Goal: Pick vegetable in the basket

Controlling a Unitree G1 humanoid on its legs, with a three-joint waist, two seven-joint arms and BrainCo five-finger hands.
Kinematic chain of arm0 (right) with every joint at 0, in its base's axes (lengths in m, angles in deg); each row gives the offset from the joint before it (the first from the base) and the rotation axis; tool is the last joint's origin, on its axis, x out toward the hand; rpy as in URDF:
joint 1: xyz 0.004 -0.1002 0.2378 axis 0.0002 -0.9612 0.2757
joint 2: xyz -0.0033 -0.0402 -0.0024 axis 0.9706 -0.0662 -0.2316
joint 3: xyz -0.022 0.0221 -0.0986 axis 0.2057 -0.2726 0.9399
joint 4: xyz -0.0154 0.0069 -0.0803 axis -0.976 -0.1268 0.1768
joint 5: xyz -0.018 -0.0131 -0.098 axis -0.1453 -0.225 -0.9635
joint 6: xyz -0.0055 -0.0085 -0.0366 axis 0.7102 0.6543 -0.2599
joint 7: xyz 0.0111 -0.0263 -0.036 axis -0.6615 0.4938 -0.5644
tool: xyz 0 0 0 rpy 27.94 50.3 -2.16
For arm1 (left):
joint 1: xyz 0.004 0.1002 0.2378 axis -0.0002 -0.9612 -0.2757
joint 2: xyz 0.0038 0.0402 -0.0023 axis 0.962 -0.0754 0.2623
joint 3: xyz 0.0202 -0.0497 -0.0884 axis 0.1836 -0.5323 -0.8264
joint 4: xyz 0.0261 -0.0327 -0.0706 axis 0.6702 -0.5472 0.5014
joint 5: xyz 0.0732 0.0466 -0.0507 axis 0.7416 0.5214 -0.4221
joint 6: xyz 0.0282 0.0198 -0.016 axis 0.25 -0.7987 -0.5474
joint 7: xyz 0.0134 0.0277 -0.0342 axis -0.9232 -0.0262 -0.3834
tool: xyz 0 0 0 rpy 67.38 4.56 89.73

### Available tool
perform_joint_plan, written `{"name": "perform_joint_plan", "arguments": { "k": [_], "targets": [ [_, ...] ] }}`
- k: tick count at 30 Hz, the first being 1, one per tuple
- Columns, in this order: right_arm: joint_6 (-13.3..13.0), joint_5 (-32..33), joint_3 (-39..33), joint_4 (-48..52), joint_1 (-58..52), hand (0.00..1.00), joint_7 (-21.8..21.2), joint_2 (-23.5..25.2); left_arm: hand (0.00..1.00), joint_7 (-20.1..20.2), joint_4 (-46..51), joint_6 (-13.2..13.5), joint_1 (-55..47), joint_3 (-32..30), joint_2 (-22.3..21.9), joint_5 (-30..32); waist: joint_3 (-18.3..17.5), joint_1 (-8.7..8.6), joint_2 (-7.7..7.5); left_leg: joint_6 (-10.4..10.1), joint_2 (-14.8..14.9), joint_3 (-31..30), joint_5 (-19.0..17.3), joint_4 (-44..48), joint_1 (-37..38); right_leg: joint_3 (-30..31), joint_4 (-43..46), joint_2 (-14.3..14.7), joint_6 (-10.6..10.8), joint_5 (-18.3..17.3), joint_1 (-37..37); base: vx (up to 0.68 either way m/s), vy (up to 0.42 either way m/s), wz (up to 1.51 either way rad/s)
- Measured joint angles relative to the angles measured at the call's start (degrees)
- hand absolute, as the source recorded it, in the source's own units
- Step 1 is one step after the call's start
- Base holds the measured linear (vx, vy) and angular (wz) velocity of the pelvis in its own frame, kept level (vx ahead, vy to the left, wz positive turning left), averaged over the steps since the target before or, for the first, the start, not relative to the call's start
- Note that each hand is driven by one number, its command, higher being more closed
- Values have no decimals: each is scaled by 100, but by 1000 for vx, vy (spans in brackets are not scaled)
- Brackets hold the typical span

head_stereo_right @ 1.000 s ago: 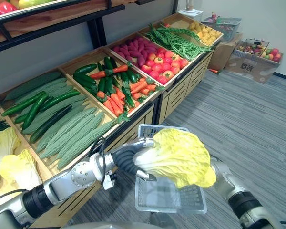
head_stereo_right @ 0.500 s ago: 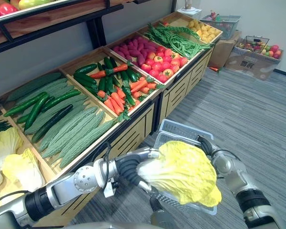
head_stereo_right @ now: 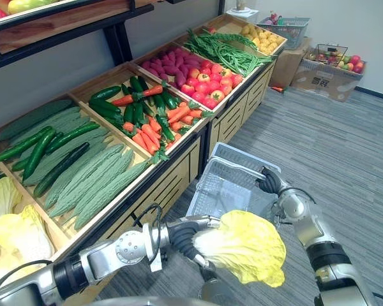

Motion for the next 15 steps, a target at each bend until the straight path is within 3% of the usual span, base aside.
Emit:
{"name": "perform_joint_plan", "arguments": {
  "k": [7,15],
  "targets": [
    [33,-11,2,276,406,100,-1,312,100,37,-1404,-197,293,-124,-707,1022,157,-149,-35,-6,-25,140,-4,-10,95,107,7,23,1,-1,2,-12,23,-9],
    [78,-13,235,455,503,100,-67,324,100,-427,-2136,-428,476,-707,-1242,1702,271,-163,-95,-6,-37,309,-3,-43,138,212,25,65,2,0,-85,9,21,-8]
  ]
}}
